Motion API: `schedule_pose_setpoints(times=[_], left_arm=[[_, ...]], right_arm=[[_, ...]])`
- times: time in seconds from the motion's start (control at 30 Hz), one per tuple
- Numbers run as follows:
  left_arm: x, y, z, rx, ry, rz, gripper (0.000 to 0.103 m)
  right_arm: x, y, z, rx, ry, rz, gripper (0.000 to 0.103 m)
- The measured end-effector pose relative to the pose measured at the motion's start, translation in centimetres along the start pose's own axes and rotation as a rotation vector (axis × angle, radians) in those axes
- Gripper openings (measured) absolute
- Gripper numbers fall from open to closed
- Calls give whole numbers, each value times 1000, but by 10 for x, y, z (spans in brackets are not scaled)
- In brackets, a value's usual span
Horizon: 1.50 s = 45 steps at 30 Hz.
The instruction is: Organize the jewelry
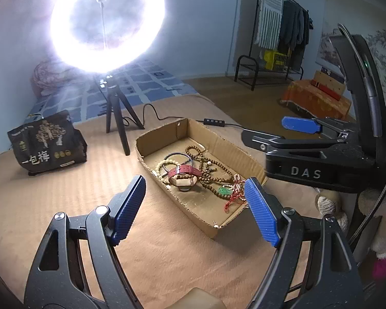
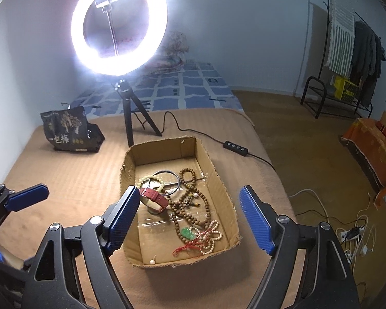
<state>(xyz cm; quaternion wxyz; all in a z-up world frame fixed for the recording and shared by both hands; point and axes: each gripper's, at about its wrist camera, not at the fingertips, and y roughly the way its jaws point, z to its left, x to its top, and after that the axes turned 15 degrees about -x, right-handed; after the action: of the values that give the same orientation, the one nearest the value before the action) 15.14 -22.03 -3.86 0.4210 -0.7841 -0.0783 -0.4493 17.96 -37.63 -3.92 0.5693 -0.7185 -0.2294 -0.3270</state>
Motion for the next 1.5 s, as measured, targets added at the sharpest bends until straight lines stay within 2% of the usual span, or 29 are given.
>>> schedule_pose_setpoints(times=[0.13, 0.27, 0.37, 0.7, 0.87, 1.2, 1.5], left_arm=[[-1, -24, -3, 0, -10, -32, 82], [-5, -47, -7, 13, -4, -72, 95], [-8, -64, -12, 22, 2, -101, 96], [-20, -91, -25, 43, 58, -116, 96], [-25, -93, -32, 62, 92, -113, 102], [-30, -95, -35, 103, 98, -108, 102], [-31, -99, -35, 109, 89, -109, 103]], right_arm=[[-2, -19, -3, 12, 15, -22, 80], [-5, -41, -5, 11, 15, -54, 80], [-7, -53, -4, 20, 18, -65, 80], [-18, -89, 6, 4, -18, -140, 81], [-21, -93, 7, 3, -14, -150, 82], [-24, -85, 7, -7, -14, -122, 82], [-26, -81, 8, -8, -8, -110, 82]])
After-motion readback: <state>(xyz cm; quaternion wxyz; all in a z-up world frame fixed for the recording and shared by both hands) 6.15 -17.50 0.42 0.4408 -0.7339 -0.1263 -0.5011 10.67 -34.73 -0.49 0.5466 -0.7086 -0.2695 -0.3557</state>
